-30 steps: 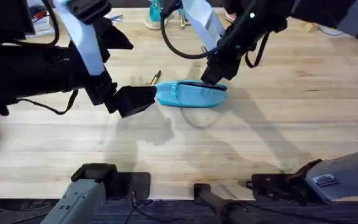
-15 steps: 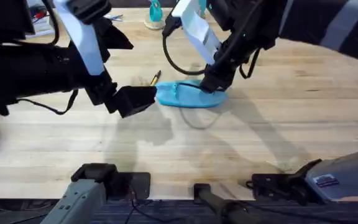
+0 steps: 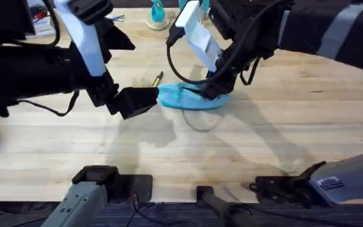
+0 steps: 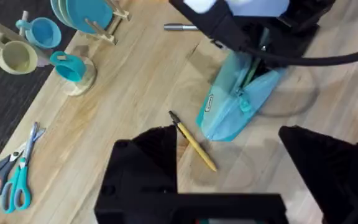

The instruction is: Unzip the bag, pick up the pens from the table one at a time and place them inside, then zip the bag closed.

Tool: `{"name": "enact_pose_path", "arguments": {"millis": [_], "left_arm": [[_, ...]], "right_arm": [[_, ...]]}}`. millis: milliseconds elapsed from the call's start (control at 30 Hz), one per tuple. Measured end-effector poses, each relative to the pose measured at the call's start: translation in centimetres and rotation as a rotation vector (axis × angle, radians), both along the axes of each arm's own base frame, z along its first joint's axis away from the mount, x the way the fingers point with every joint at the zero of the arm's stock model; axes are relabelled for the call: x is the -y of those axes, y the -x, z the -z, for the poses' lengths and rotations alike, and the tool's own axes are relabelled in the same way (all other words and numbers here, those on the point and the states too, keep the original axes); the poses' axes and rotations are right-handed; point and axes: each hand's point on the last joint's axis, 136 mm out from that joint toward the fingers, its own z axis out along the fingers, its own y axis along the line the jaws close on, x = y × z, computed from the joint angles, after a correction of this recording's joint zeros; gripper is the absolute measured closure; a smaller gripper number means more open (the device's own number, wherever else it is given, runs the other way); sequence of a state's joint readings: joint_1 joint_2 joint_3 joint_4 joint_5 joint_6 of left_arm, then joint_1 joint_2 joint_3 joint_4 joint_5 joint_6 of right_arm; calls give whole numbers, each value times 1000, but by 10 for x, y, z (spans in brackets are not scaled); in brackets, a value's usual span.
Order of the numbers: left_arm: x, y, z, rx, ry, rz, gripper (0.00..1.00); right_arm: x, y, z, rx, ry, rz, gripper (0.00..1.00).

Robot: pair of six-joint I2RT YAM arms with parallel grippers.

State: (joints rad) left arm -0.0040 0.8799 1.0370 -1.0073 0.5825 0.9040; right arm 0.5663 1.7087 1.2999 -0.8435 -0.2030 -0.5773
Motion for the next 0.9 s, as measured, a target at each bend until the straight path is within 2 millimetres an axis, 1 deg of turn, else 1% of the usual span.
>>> {"name": "enact_pose_path", "arguments": {"millis": [33,67,133,167,233,267,367,900], "left_arm": [[0,0,0,0,0,0,7],[0,0,0,0,0,0,7],[0,0,0,0,0,0,7],[0,0,0,0,0,0,7],[0,0,0,0,0,0,7],[0,0,0,0,0,0,7],[0,0,0,1,0,0,8],[0,0,0,0,0,0,7]], "right_arm": [[0,0,0,1,0,0,819],[0,0,0,1,0,-1,757],[0,0,0,-1,1,-1,483],[0,0,0,-1,1,-1,321],[0,1,1,0,1,-5,59],[0,1,1,0,1,-7,20],[0,0,0,1,1,-7,4],[0,0,1,0,0,2,5]]}}
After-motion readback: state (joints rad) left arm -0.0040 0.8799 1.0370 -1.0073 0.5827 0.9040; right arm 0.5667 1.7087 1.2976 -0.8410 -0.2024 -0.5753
